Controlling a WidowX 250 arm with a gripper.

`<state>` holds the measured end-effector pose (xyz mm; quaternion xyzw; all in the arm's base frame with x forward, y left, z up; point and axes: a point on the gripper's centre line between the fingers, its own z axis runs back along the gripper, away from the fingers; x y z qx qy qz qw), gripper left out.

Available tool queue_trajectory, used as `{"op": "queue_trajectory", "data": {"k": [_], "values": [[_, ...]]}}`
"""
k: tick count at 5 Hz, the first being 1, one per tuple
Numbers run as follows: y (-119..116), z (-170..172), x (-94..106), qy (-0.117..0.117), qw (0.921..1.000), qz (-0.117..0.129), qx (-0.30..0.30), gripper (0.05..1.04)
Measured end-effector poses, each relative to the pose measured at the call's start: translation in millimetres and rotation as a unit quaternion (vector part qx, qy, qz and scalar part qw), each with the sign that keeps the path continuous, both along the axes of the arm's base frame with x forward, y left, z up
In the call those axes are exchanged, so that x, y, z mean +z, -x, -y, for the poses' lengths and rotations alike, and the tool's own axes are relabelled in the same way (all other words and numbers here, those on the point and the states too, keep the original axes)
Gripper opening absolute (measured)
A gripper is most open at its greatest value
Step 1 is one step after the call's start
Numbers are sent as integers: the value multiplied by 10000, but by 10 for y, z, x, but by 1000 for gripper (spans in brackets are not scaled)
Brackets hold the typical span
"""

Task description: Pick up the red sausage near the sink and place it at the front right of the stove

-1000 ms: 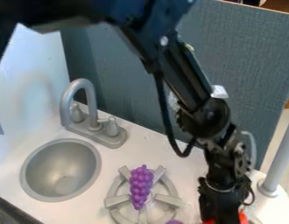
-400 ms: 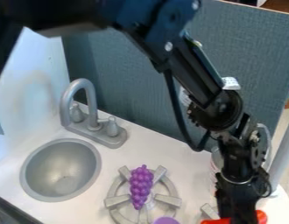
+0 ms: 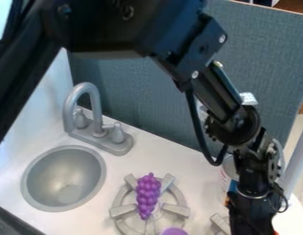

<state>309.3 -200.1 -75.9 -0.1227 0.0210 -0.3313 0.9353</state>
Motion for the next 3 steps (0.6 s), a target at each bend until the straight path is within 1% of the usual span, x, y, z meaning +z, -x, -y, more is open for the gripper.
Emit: {"op": "queue_trajectory", "data": {"k": [1, 2, 3], "values": [[-8, -16, -40, -24, 9997, 80, 214, 932], [141, -128, -63, -98, 9991, 126, 388, 1011], [120, -164, 387, 116, 9953, 756, 593, 1007]]}}
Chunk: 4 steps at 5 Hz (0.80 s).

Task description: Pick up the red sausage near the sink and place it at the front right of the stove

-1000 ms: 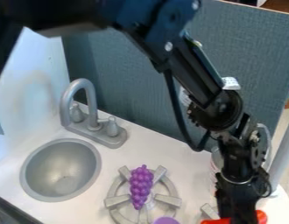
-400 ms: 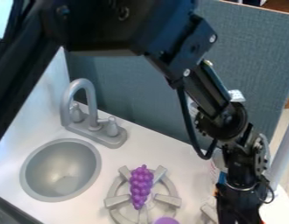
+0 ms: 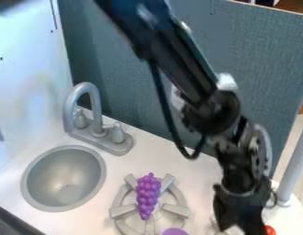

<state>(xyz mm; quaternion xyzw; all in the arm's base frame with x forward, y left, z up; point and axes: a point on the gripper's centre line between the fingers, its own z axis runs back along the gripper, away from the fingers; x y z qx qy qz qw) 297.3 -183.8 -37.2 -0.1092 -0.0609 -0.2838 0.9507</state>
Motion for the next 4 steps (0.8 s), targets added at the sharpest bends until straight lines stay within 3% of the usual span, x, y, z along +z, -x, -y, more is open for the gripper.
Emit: {"op": "queue_trajectory", "data": {"k": [1, 2, 3, 4], "values": [[170, -235, 274, -50, 9984, 305, 480, 1002], [285, -484, 421, -486, 9932, 361, 989, 1001], [370, -713, 325, -1252, 9804, 12, 1522, 1001], [522, -825, 242, -1361, 9802, -254, 1416, 1001]]}}
